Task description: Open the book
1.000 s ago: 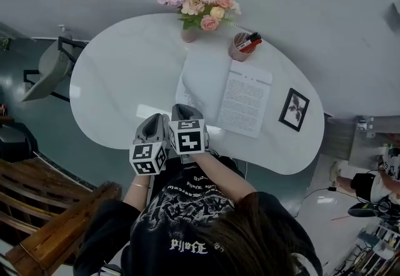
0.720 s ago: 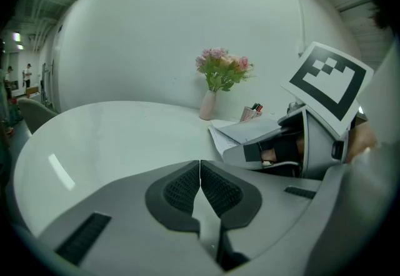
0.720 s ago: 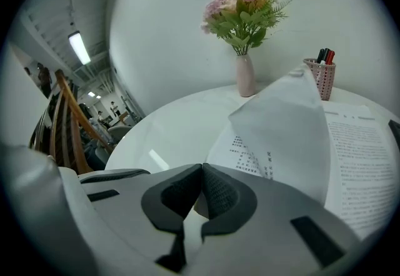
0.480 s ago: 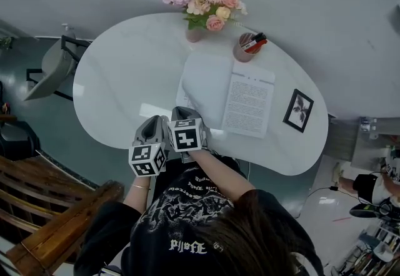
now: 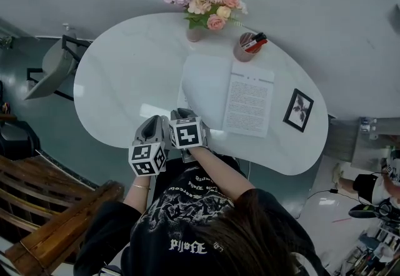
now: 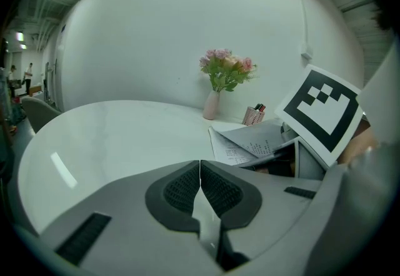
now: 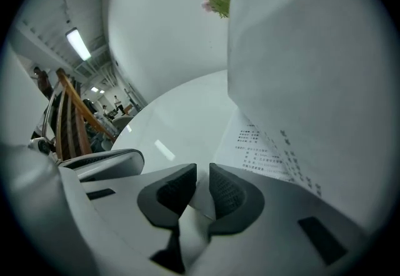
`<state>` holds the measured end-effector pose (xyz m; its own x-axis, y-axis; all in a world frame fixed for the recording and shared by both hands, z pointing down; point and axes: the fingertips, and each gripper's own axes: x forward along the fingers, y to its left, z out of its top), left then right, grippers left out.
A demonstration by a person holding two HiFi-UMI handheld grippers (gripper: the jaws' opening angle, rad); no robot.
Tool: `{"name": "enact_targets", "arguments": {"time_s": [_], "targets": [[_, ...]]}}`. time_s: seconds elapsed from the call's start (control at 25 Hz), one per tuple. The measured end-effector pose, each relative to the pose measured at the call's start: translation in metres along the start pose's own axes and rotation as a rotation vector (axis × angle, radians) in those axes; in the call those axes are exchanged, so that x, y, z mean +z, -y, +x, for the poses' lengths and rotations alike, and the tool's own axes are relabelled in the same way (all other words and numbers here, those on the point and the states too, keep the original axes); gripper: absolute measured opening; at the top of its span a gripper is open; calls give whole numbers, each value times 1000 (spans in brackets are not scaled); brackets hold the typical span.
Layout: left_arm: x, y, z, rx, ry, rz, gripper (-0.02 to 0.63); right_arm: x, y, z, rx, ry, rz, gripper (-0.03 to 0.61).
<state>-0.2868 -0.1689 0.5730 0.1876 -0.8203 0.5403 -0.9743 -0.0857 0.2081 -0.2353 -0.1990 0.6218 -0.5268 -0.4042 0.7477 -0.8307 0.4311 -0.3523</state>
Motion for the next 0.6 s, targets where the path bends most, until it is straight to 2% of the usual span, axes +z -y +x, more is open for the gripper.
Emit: {"name": "enact_targets", "arguments": {"time_s": [0.16, 0.28, 0.36, 0.6], "targets": [[0, 1, -2, 1, 6, -9, 25, -7, -18, -2, 97, -17, -1, 120], [1, -4, -5, 16, 23, -51, 25, -13, -38, -9, 194, -45, 14, 143], [3, -9, -8, 27, 36, -80, 25, -15, -46, -12, 225, -47, -6, 155], [10, -28, -17, 82, 83, -137, 25, -19, -79, -33, 404, -22, -49, 120]]}}
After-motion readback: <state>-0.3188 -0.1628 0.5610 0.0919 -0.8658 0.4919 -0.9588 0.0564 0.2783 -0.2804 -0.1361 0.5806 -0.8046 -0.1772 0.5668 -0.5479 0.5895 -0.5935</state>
